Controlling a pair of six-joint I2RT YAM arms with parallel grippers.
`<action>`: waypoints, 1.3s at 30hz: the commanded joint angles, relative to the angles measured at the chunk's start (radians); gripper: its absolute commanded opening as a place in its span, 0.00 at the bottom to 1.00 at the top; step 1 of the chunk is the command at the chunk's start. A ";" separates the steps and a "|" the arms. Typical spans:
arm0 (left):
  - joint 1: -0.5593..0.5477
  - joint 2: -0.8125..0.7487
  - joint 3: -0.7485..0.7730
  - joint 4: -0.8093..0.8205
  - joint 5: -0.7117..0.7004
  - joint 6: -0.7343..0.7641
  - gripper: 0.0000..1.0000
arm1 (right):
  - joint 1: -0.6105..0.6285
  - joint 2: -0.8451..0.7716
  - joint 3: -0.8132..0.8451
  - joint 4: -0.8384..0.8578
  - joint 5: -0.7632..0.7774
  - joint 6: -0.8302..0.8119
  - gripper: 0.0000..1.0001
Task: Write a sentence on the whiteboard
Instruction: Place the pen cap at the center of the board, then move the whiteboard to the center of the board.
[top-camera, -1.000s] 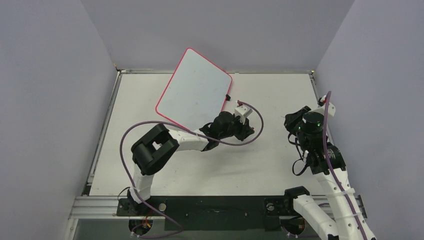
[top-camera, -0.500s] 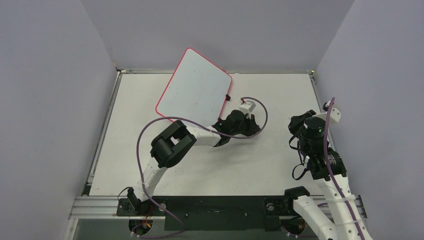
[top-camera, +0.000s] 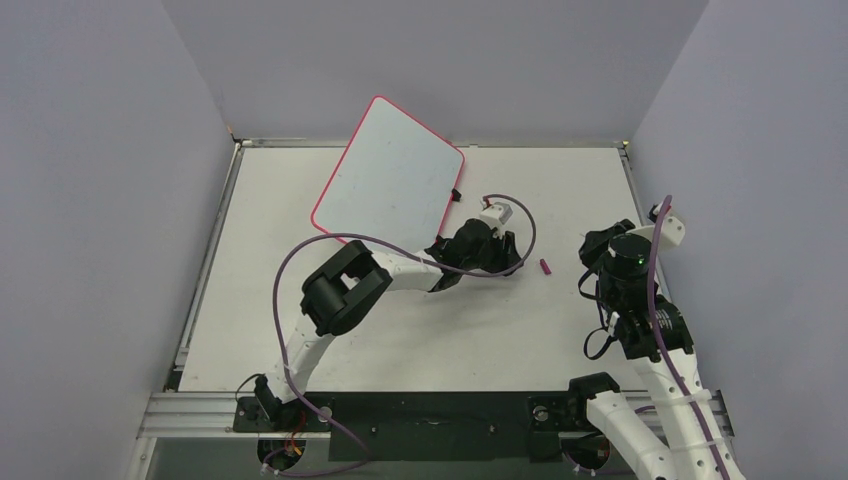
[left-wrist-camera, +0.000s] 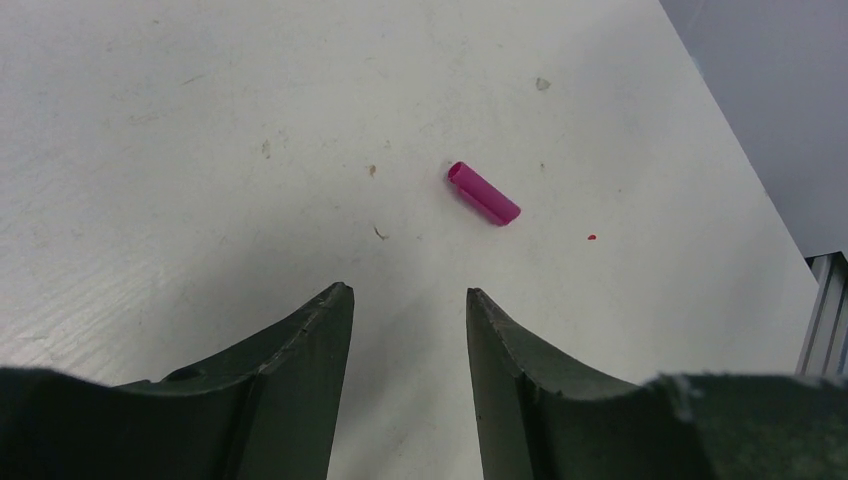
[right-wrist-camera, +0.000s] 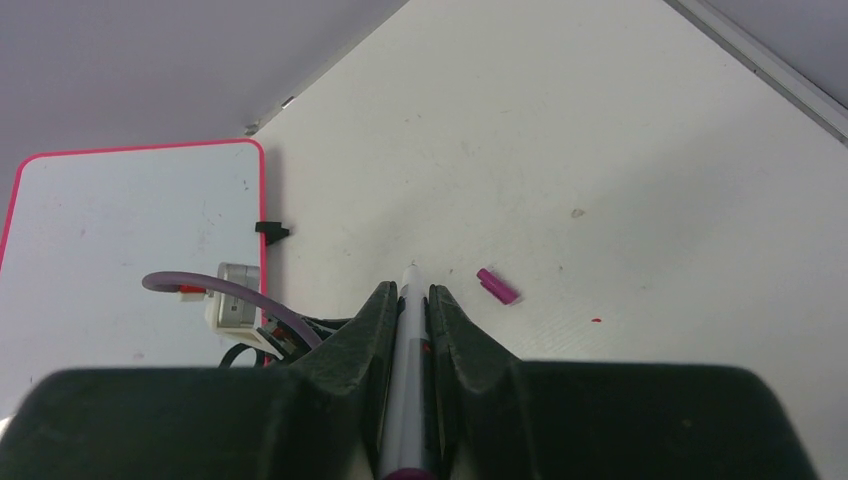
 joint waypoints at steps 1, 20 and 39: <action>-0.002 -0.108 0.039 -0.063 -0.007 0.044 0.43 | -0.001 0.003 0.022 0.035 0.023 -0.021 0.00; 0.526 -0.392 0.156 -0.391 0.040 0.133 0.44 | 0.097 -0.061 0.003 0.025 0.063 -0.057 0.00; 0.825 -0.217 0.362 -0.450 0.249 0.123 0.44 | 0.106 -0.061 -0.019 -0.004 0.015 -0.058 0.00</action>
